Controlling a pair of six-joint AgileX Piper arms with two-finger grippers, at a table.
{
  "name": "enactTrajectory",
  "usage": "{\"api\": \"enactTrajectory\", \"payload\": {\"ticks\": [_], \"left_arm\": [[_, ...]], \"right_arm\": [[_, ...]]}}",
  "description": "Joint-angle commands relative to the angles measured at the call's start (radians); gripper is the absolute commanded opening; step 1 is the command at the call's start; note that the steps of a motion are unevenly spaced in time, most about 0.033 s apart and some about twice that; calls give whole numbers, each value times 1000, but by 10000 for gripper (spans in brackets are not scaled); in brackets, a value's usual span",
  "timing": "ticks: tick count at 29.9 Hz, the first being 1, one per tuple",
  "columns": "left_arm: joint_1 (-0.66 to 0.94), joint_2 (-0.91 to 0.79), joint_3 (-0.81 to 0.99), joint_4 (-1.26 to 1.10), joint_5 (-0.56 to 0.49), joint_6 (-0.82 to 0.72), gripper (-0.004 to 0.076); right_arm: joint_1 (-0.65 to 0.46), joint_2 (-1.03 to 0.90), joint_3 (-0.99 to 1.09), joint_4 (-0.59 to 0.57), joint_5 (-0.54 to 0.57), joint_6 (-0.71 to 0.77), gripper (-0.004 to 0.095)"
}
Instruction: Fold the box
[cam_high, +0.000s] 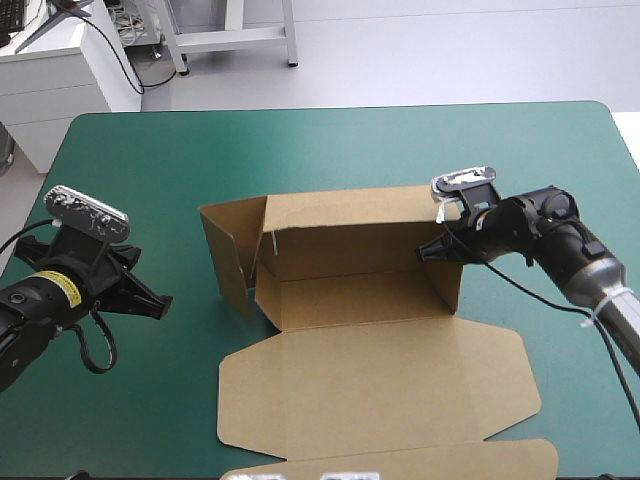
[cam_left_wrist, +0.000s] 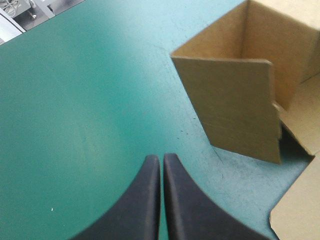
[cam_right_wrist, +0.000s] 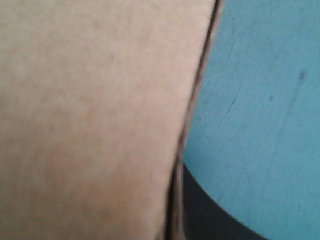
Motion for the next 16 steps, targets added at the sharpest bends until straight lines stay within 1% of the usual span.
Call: {"api": "enactTrajectory", "payload": {"ticks": [1,5,8,11,13,16], "left_arm": [[3,-10,-24,9,-48,-31,6],[3,-10,-24,9,-26,-33,6],[3,-10,-24,9,-3,-33,6],[3,-10,-24,9,28,-33,6],[3,-12,-24,9,40,-33,6],[3,-17,-24,4,40,-39,6]], "right_arm": [[-5,109,-67,11,-75,-8,-13],[-5,210,-144,11,-71,-8,-2],[-5,264,-197,11,-60,-8,78],[-5,295,-238,11,-64,-8,214],[-5,306,-265,11,-61,-8,338],[-5,307,-297,11,-44,-8,489]]}}
